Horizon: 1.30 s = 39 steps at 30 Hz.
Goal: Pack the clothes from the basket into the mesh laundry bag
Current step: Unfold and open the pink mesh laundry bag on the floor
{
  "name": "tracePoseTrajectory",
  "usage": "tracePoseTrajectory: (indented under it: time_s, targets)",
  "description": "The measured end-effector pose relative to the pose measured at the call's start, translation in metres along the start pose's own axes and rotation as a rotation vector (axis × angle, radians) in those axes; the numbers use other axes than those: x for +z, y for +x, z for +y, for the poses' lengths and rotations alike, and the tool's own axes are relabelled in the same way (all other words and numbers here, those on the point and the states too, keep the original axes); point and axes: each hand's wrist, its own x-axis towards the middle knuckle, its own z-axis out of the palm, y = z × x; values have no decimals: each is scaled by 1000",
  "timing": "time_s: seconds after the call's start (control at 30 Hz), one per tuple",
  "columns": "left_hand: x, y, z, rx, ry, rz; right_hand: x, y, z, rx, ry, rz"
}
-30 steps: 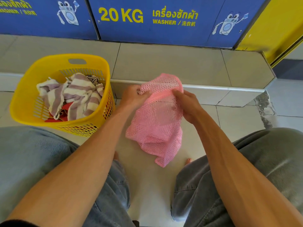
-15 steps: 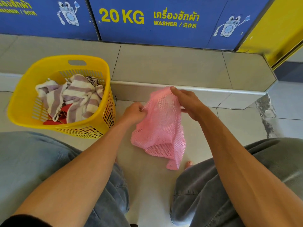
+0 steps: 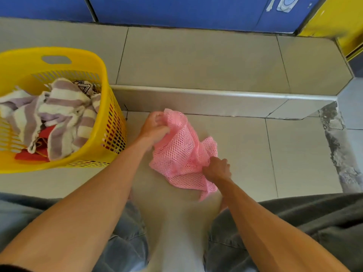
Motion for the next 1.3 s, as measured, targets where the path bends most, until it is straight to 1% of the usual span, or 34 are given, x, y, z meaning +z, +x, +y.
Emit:
tracePoseTrajectory:
  time_s: [0.07, 0.1, 0.13, 0.2, 0.27, 0.33, 0.37, 0.43, 0.5, 0.57, 0.6, 0.63, 0.7, 0.77, 0.83, 0.9, 0.93, 0.97, 1.0, 1.07, 1.13, 1.17, 1.2, 1.27, 1.3]
  targets:
    - [-3, 7, -14, -49, 25, 109, -9, 4, -1, -5, 104, 58]
    - [-4, 9, -20, -85, 79, 119, -17, 7, -2, 6, 200, 69]
    - [-4, 8, -24, -110, 160, 95, -25, 11, -3, 15, 295, 83]
    - [4, 8, -33, -123, 321, -25, -43, 16, -8, -38, 424, 60]
    - [17, 9, -39, -113, 343, -128, -58, 19, -15, -173, 501, -79]
    - [26, 8, -42, -98, 356, -174, -74, 27, -21, -264, 428, -214]
    - [27, 6, -43, -95, 347, -181, -84, 32, -24, -284, 371, -250]
    - [20, 4, -41, -111, 307, -146, -106, 41, -28, -314, 283, -309]
    - [3, 4, -42, -157, 286, -92, -134, 46, -31, -322, 170, -363]
    - [-16, 1, -45, -216, 278, -109, -165, 47, -34, -279, 40, -401]
    - [-24, -2, -46, -251, 269, -137, -177, 49, -35, -249, 14, -409]
    - [-31, -5, -48, -288, 277, -165, -188, 52, -36, -235, -3, -375]
    - [-42, -13, -51, -351, 313, -184, -198, 57, -41, -262, -27, -202]
    - [-49, -24, -49, -388, 315, -179, -192, 56, -47, -298, 10, -11]
    - [-50, -29, -51, -390, 289, -156, -175, 51, -52, -291, 19, 123]
    - [-48, -31, -56, -345, 208, -140, -152, 40, -53, -274, -73, 295]
    - [-47, -30, -58, -314, 175, -146, -137, 33, -53, -307, -110, 367]
    - [-44, -29, -61, -292, 156, -164, -121, 24, -54, -362, -142, 373]
    - [-41, -29, -65, -278, 158, -195, -104, 14, -54, -418, -191, 302]
    - [-35, -28, -73, -269, 205, -230, -66, -2, -51, -465, -334, 35]
    - [-29, -27, -87, -263, 328, -150, -29, -11, -40, -450, -413, -178]
    - [-26, -30, -91, -256, 393, -102, -14, -16, -32, -446, -427, -203]
    - [-24, -34, -94, -263, 441, -59, -2, -17, -24, -447, -439, -182]
    - [-19, -40, -100, -275, 492, 37, 15, -18, -10, -459, -469, -85]
    - [-17, -44, -100, -286, 480, 76, 19, -16, -5, -471, -492, -62]
